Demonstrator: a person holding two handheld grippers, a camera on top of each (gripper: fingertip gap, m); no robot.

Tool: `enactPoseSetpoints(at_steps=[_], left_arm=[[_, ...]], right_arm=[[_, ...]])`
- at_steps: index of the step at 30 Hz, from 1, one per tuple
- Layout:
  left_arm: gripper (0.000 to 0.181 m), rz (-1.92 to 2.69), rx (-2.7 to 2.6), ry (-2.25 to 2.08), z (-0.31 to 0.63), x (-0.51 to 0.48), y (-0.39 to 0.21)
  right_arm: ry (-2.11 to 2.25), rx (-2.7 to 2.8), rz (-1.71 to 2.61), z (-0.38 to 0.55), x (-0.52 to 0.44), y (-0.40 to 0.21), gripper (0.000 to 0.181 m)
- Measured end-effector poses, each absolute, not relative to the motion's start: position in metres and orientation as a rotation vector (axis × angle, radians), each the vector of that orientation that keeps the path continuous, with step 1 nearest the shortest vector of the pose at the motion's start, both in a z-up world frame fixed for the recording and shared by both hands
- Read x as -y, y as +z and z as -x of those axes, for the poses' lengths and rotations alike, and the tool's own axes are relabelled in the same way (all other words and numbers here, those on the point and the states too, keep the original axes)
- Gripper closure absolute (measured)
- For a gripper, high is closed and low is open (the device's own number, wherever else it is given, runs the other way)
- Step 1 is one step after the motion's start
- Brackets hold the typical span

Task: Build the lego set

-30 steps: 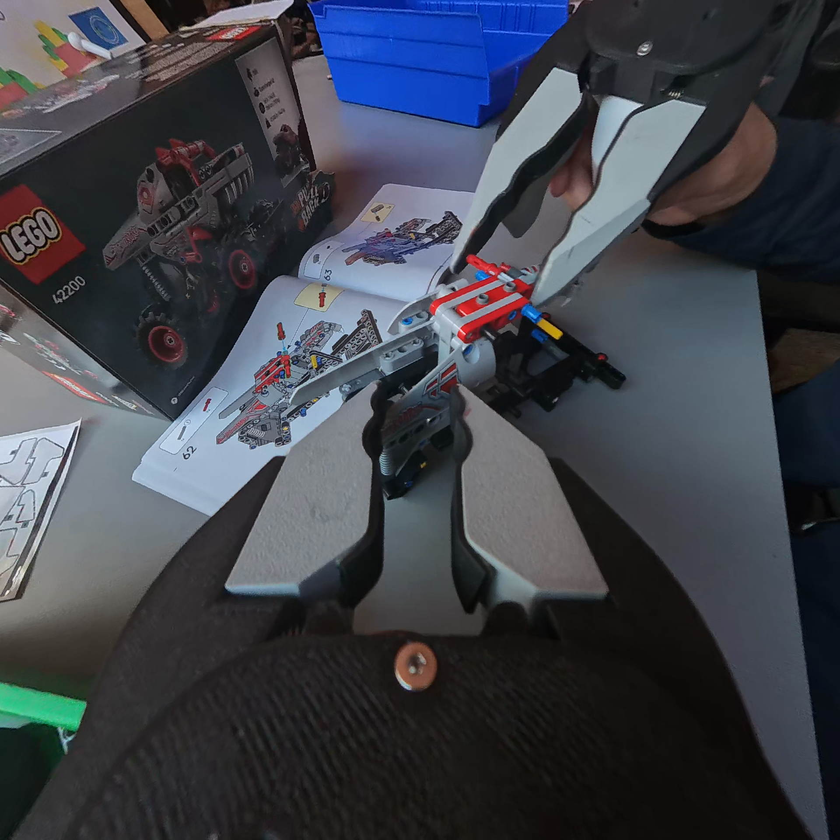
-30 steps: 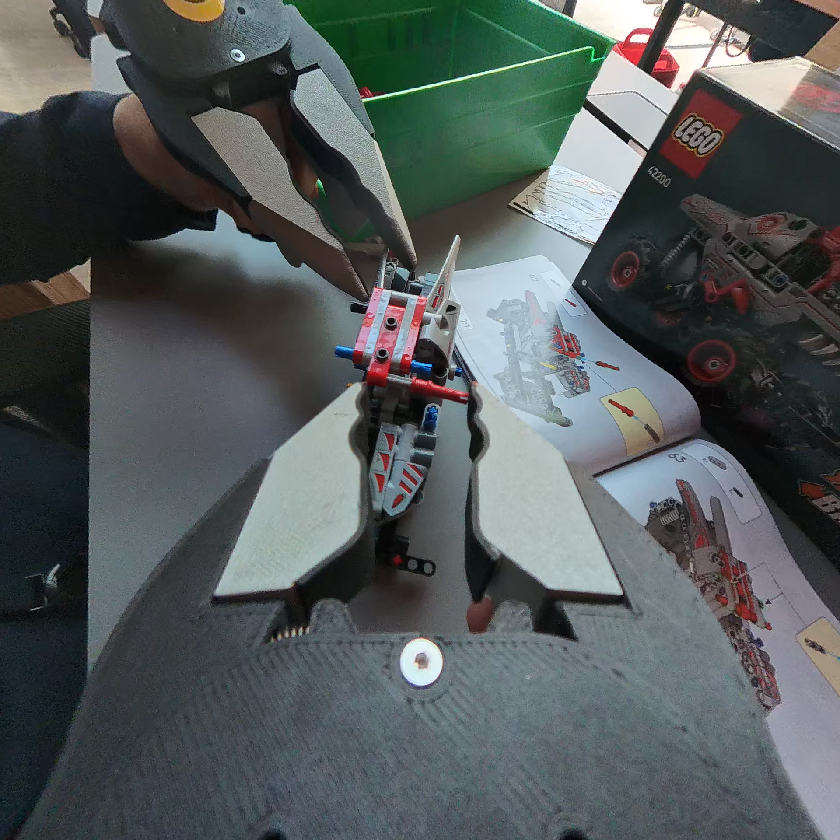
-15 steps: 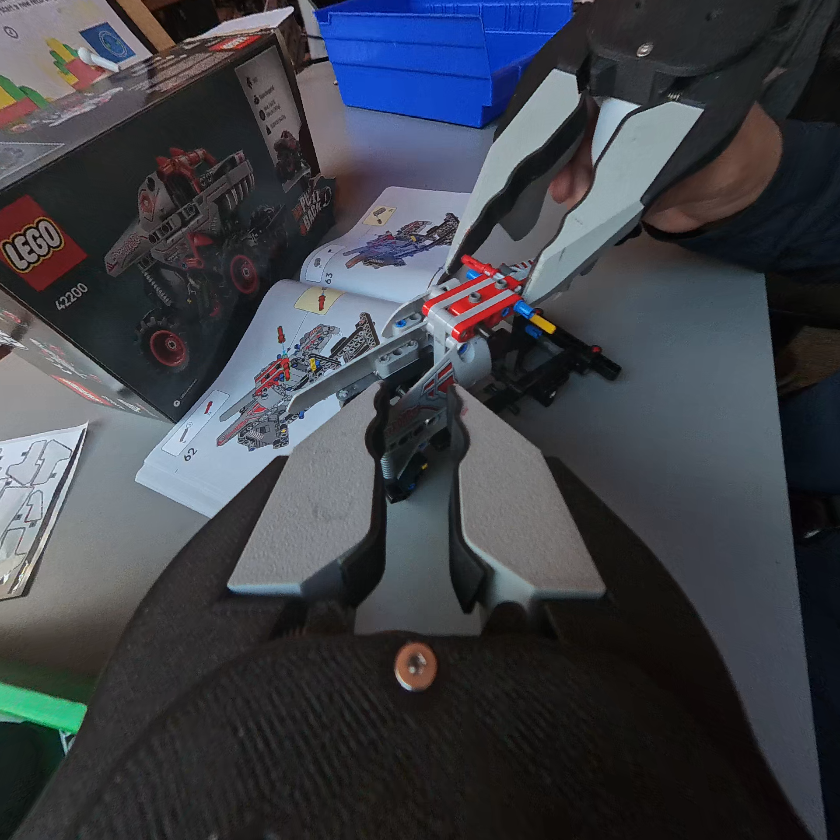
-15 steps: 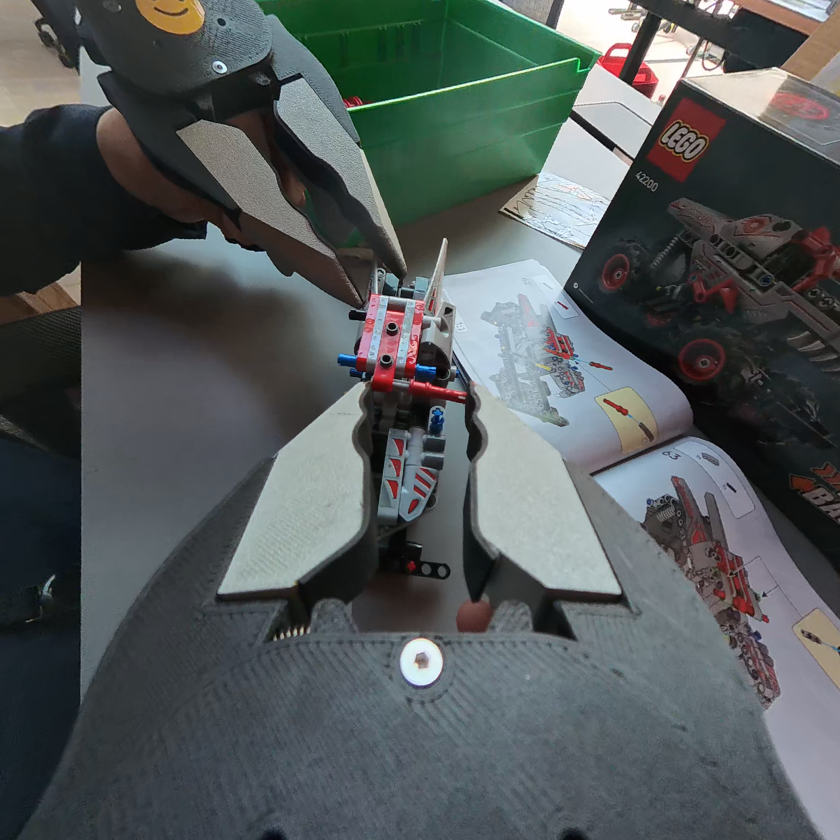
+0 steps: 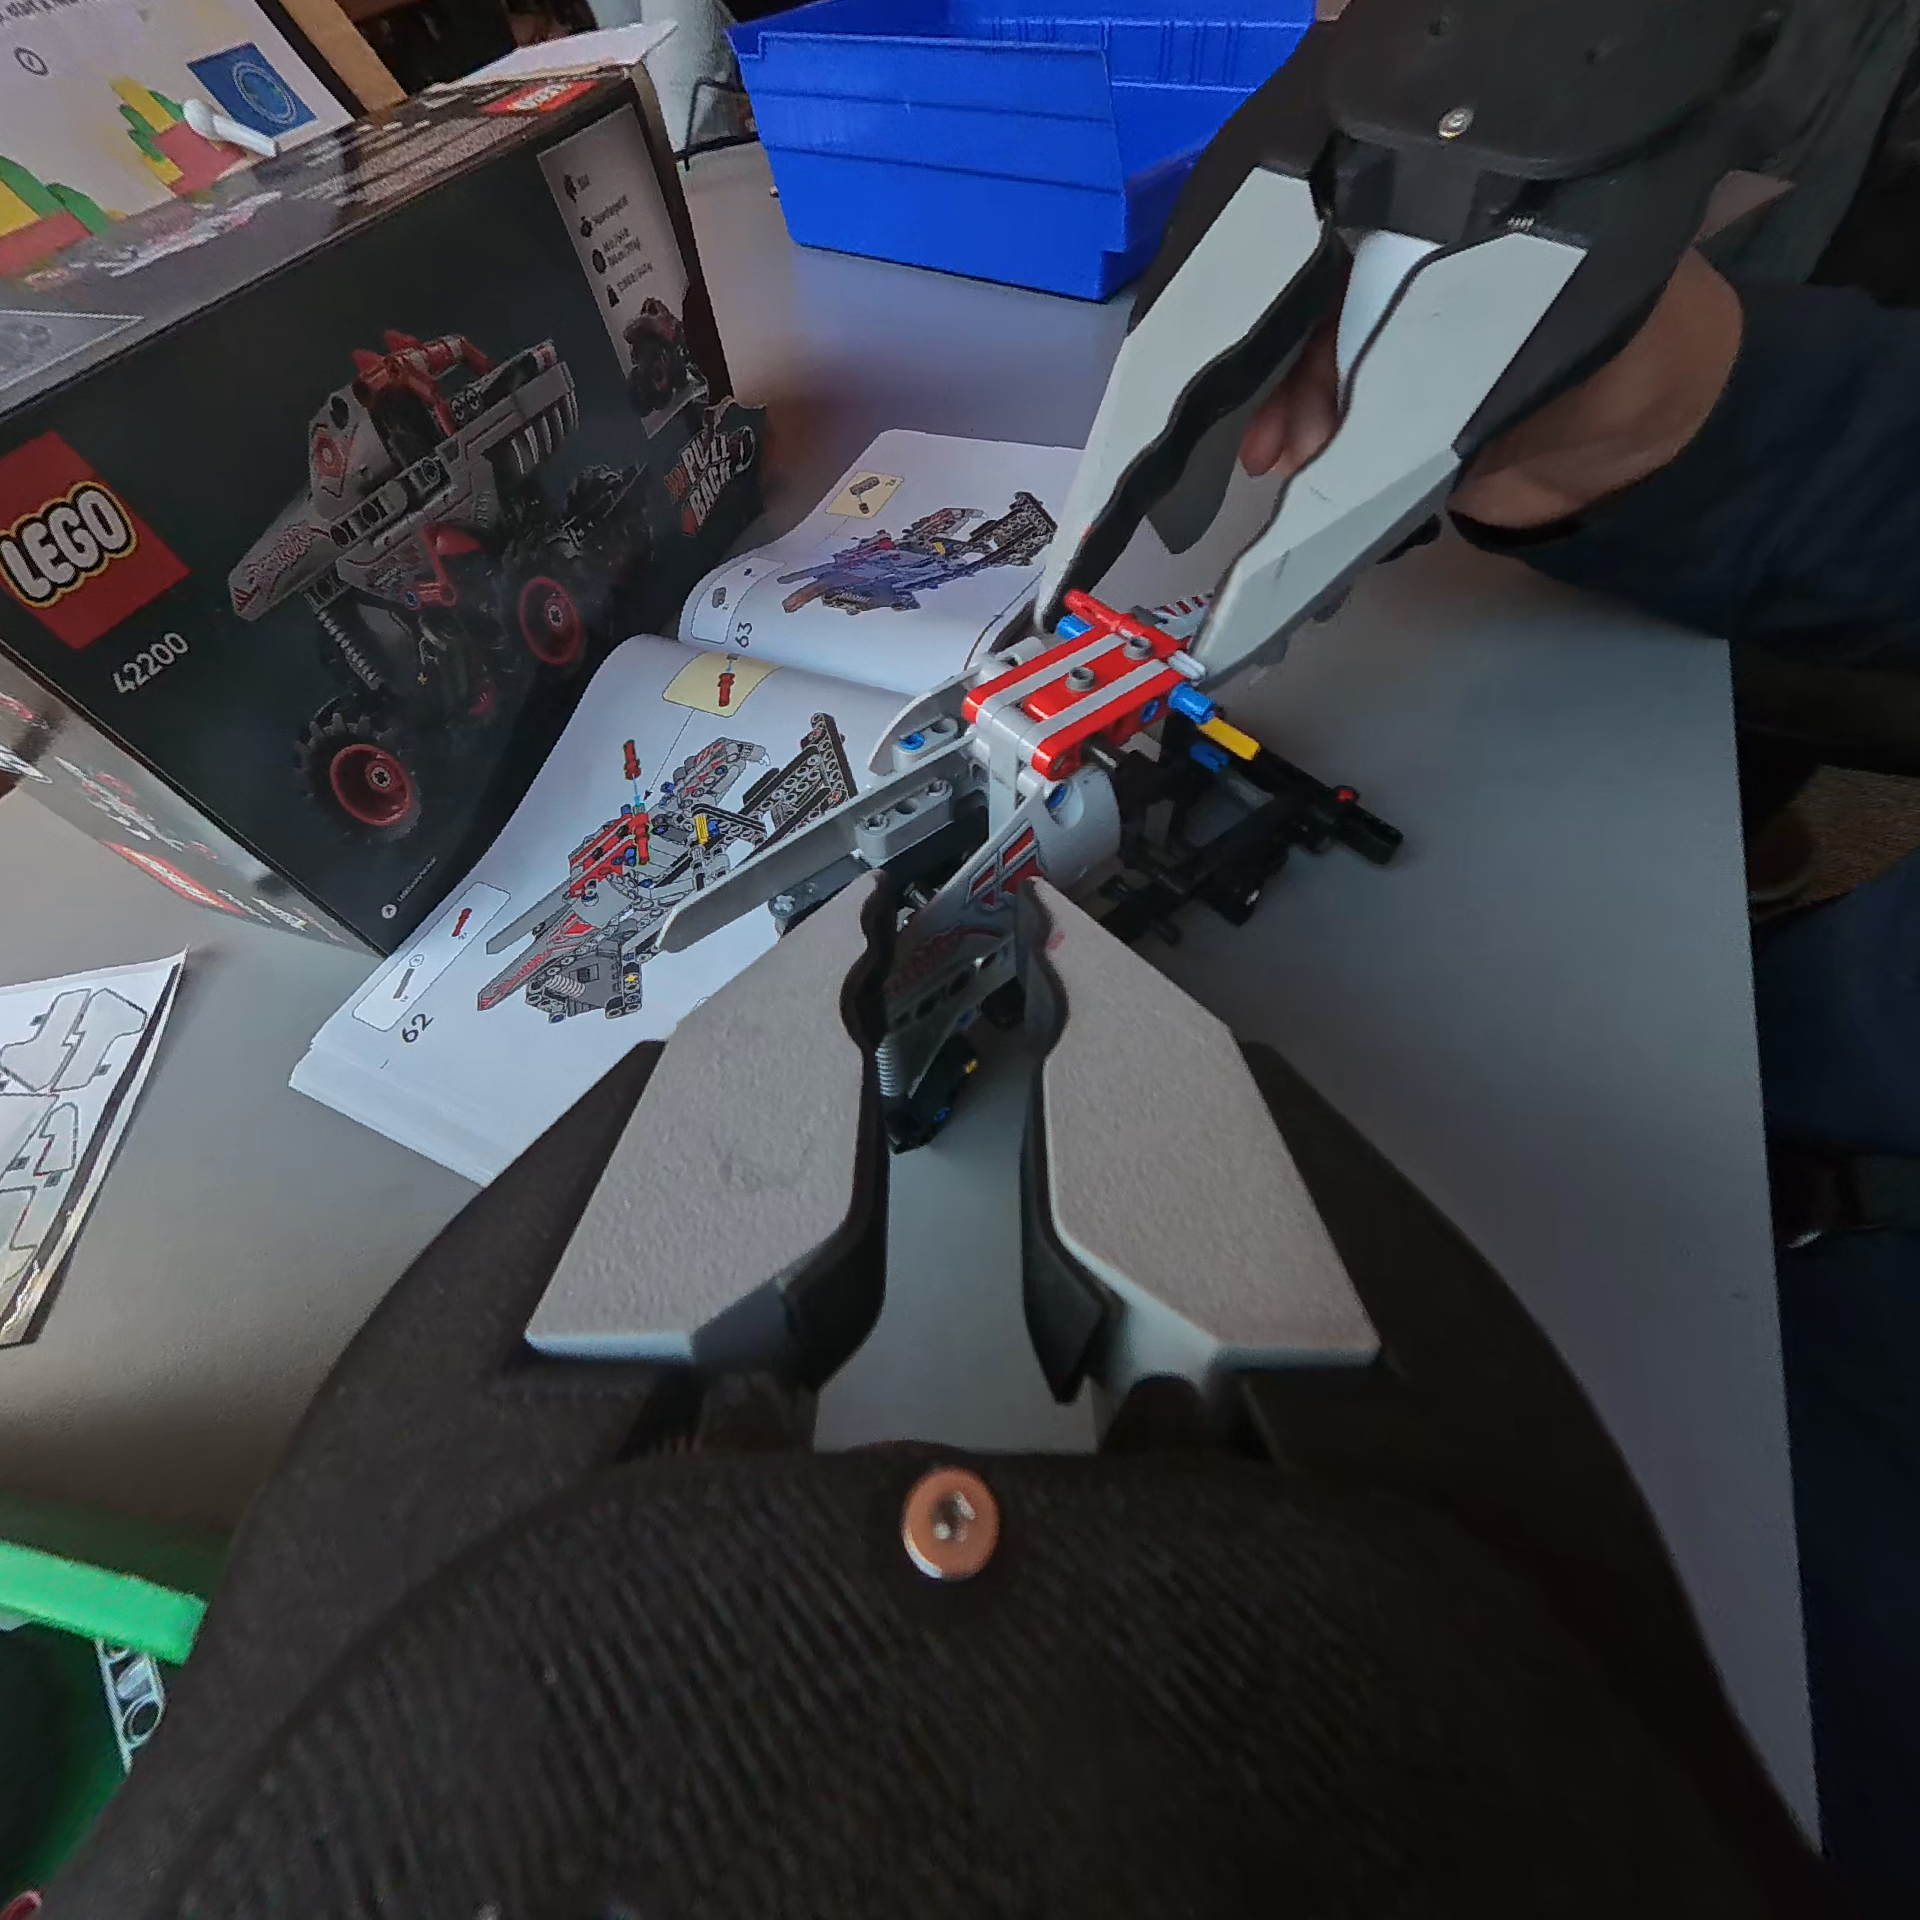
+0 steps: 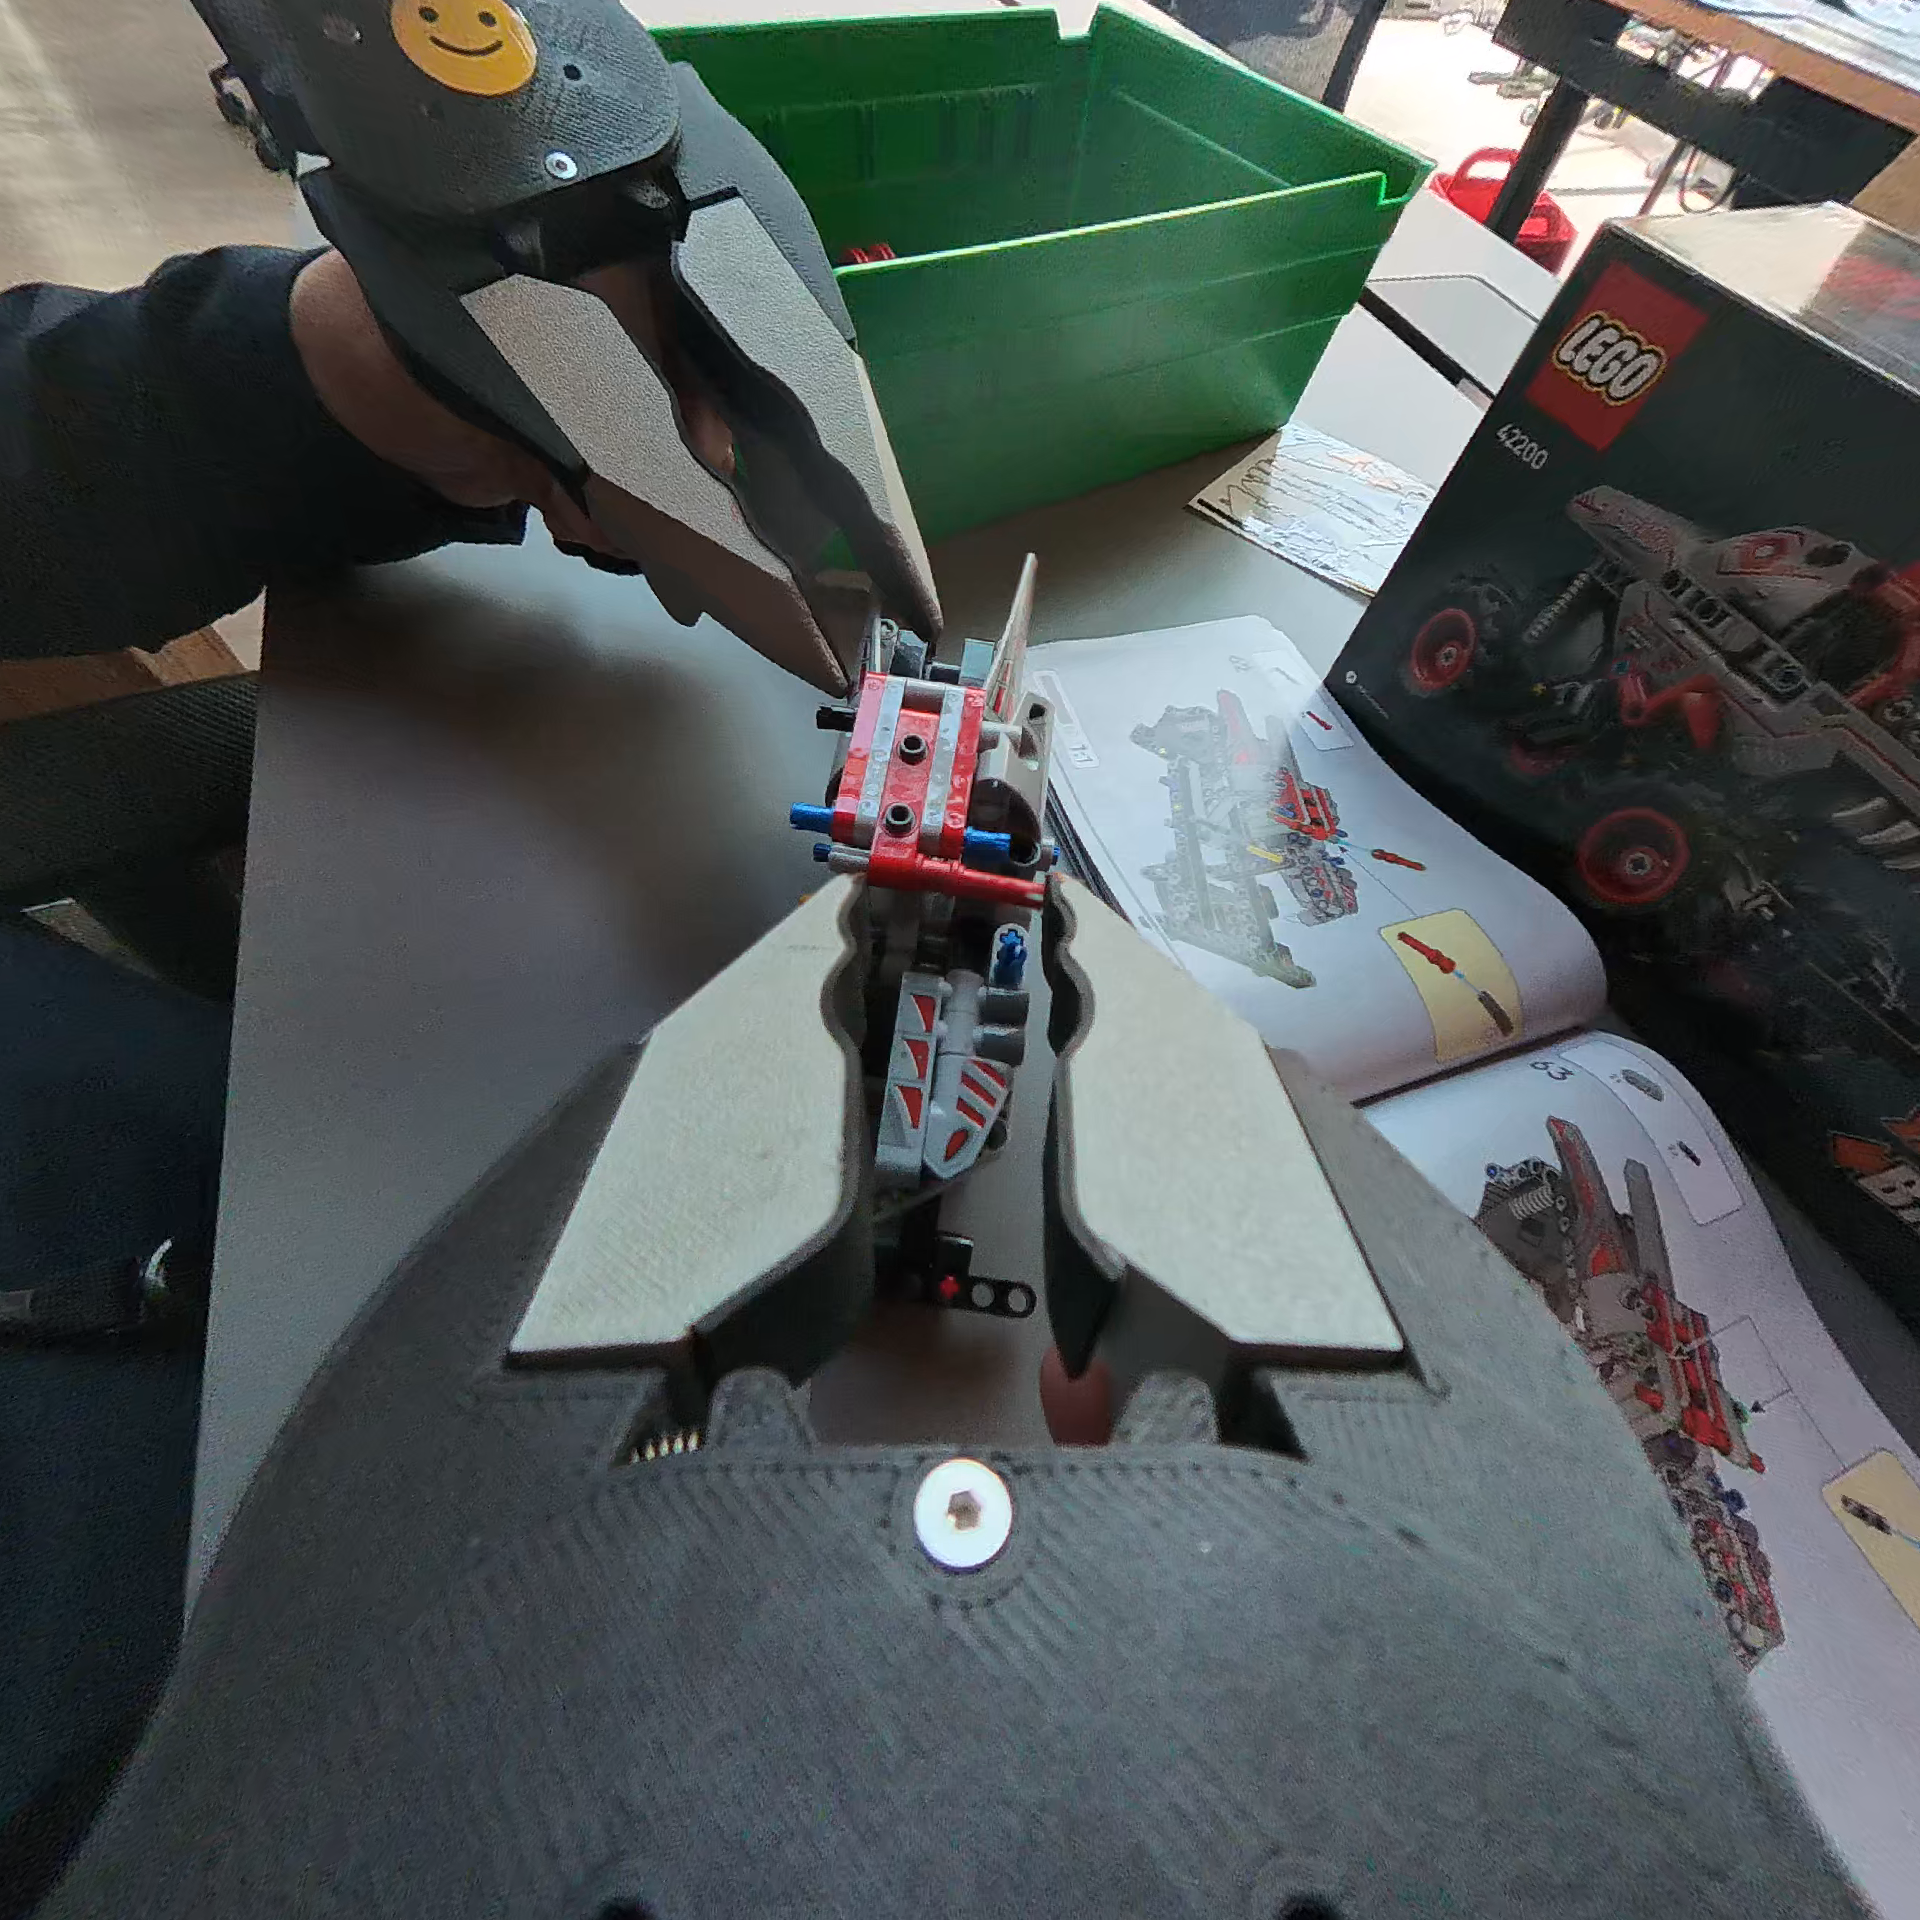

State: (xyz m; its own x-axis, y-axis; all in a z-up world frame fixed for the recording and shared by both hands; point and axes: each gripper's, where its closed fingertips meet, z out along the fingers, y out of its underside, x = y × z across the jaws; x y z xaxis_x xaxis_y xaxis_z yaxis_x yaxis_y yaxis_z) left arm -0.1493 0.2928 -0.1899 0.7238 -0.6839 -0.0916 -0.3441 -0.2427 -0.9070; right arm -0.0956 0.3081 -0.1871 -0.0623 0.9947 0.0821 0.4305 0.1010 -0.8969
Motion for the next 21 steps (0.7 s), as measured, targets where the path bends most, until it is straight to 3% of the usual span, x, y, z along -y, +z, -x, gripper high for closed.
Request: enactPoseSetpoints(at_steps=[8, 15, 21], left_arm=[[0.165, 1.848, -0.798, -0.383, 0.149, -0.292, -0.19], [0.167, 1.903, -0.698, -0.369, 0.145, -0.281, -0.19], [0.155, 1.898, -0.644, -0.417, 0.131, -0.264, -0.188]], right_arm=[[0.997, 1.581, 1.457, 0.091, -0.313, -0.184, 0.139], [0.904, 1.605, 1.474, 0.055, -0.335, -0.192, 0.14], [0.835, 1.596, 1.572, 0.008, -0.364, -0.214, 0.141]])
